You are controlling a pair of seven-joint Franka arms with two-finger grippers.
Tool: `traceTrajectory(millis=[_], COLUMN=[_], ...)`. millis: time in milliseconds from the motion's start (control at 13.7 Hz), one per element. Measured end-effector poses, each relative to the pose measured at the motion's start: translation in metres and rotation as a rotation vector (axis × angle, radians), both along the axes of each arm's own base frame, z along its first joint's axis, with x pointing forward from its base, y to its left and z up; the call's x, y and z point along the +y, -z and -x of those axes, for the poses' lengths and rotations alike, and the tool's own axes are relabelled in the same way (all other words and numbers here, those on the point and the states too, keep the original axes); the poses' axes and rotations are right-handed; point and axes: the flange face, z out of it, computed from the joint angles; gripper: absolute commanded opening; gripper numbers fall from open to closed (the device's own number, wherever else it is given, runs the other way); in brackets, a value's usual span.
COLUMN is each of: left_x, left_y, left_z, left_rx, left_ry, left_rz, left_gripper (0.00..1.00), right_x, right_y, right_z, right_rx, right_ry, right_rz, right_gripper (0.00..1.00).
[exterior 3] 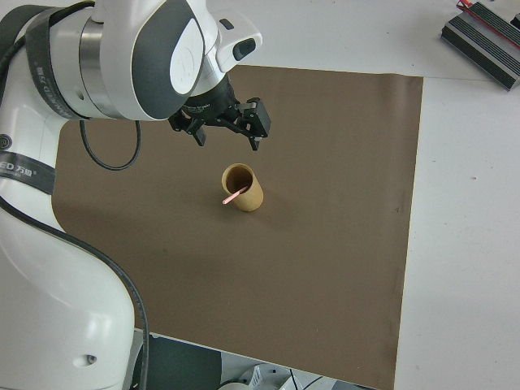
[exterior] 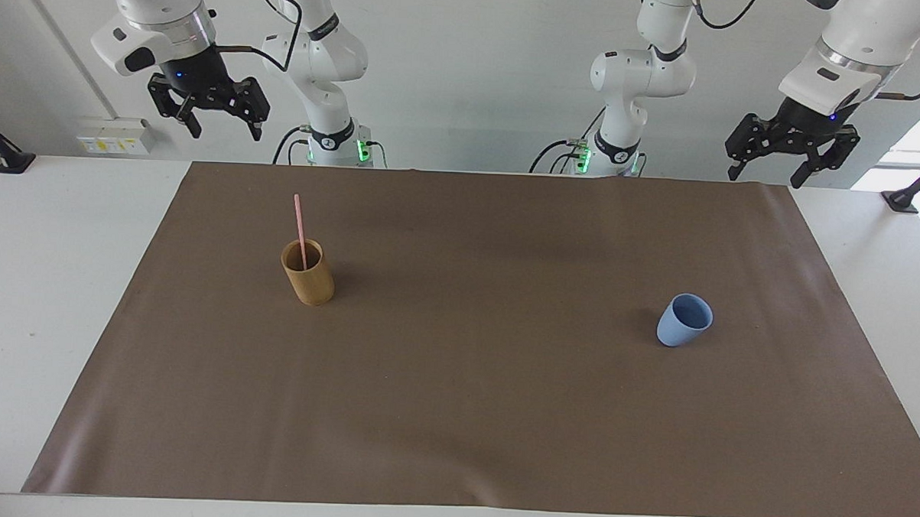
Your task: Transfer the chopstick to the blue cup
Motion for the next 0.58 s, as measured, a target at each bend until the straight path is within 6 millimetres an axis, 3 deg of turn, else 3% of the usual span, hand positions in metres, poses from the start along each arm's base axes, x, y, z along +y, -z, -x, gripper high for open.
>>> traceTrajectory(millis=[584], left_x=[-0.0008], left_y=[0.0001], left_z=[0.0024], left_rx=[0.000], left_ry=[0.002], left_rz=[0.002], left_gripper=[1.00], right_x=[-0.0007], right_y=[0.0001], right_z=[0.0001], right_rx=[0.000], right_ry=[0.001], right_rz=[0.000], right_gripper=[1.00])
